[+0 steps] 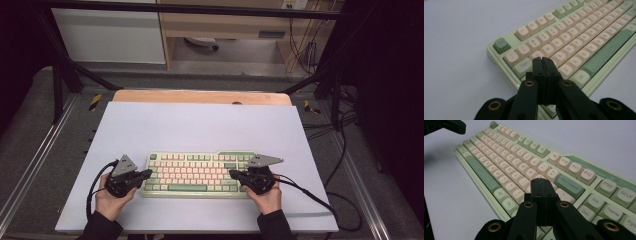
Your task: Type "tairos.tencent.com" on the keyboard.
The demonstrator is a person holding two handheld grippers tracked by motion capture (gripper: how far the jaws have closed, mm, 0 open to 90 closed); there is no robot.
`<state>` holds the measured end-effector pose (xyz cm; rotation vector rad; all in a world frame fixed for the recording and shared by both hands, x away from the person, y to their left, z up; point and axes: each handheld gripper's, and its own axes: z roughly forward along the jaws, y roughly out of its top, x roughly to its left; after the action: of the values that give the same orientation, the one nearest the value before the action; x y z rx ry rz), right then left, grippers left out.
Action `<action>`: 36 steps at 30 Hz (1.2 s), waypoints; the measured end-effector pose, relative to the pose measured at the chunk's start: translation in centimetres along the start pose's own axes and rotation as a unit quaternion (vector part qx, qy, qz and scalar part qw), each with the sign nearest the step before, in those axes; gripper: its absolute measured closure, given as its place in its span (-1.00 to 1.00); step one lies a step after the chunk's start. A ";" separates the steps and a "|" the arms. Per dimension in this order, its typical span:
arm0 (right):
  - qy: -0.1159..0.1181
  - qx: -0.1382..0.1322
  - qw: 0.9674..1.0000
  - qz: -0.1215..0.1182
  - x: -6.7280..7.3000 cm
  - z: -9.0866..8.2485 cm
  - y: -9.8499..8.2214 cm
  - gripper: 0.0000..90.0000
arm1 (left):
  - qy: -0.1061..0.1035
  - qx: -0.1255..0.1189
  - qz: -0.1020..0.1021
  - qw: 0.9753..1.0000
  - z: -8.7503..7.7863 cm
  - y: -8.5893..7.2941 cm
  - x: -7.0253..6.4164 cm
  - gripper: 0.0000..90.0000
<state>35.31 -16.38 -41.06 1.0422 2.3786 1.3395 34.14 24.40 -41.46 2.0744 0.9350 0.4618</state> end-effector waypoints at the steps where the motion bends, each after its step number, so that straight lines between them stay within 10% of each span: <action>1: 0.001 0.000 1.000 -0.001 0.1 0.1 0.1 1.00 | 0.001 0.000 -0.001 1.000 -0.1 -0.1 0.1 0.98; 36: 0.008 0.023 1.000 -0.006 2.9 7.0 2.9 1.00 | 0.003 -0.005 -0.018 1.000 -0.4 -1.2 1.1 0.98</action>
<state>38.13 -8.85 -42.25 1.0332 2.4338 1.2989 34.03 25.90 -42.18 2.0455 0.9699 0.4523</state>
